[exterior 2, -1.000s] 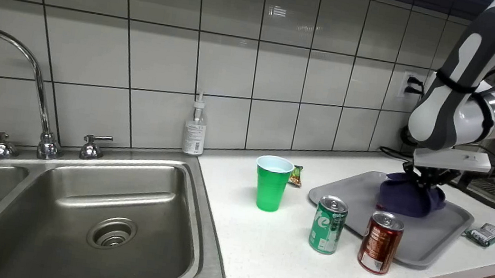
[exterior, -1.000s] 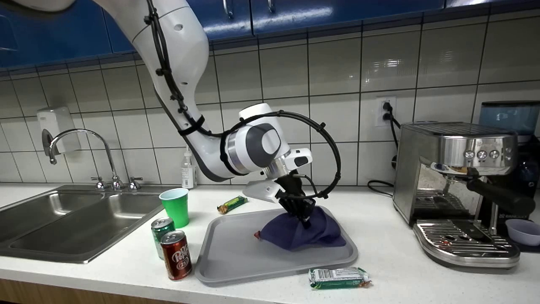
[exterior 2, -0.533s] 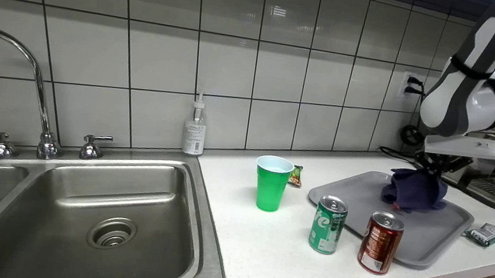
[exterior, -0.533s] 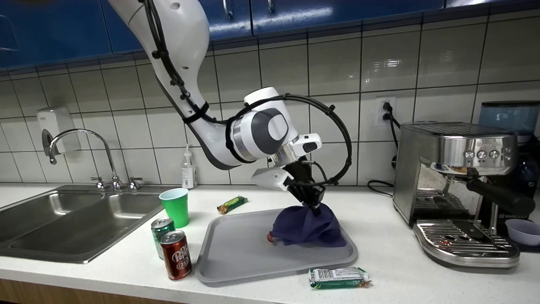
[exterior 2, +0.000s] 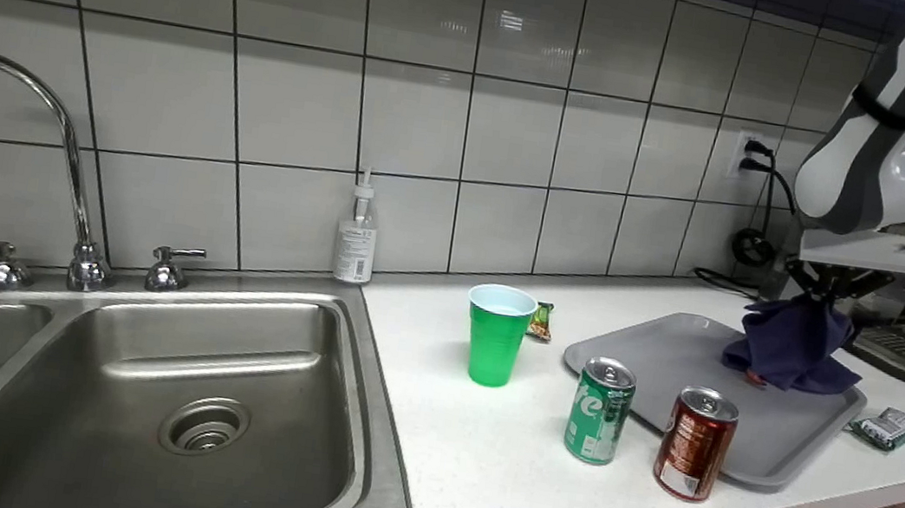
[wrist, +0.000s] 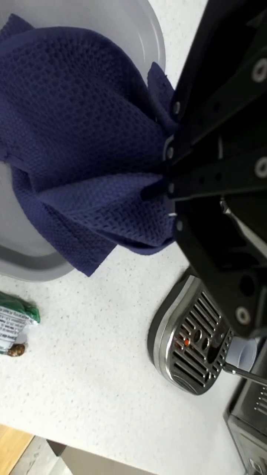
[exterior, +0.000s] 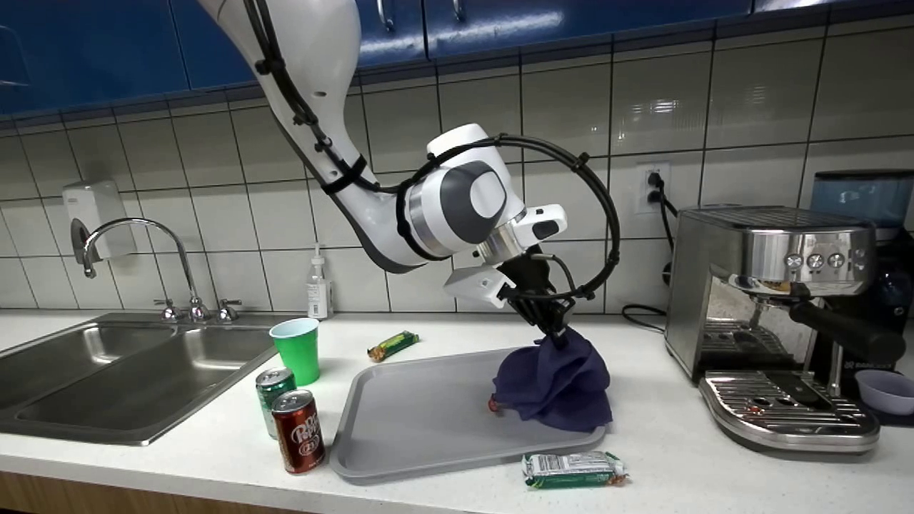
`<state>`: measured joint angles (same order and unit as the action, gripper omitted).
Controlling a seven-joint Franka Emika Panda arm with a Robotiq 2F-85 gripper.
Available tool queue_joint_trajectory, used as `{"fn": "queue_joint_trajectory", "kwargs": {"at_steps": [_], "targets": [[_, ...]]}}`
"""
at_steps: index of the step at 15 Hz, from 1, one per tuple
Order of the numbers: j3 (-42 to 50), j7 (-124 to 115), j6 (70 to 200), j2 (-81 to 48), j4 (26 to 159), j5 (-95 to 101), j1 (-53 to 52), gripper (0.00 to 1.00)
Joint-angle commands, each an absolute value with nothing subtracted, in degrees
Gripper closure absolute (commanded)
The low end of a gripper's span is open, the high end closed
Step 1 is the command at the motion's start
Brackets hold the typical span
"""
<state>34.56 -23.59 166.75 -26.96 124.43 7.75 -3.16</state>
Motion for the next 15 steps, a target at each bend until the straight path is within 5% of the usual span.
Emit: {"fn": "queue_joint_trajectory", "kwargs": {"at_steps": [1,15], "targets": [[36.07,-25.59,166.70,-26.50,123.29,7.15,-3.46,0.99],[38.45,-28.43,166.60,-30.27,117.36,3.71,-2.10,0.99]]}}
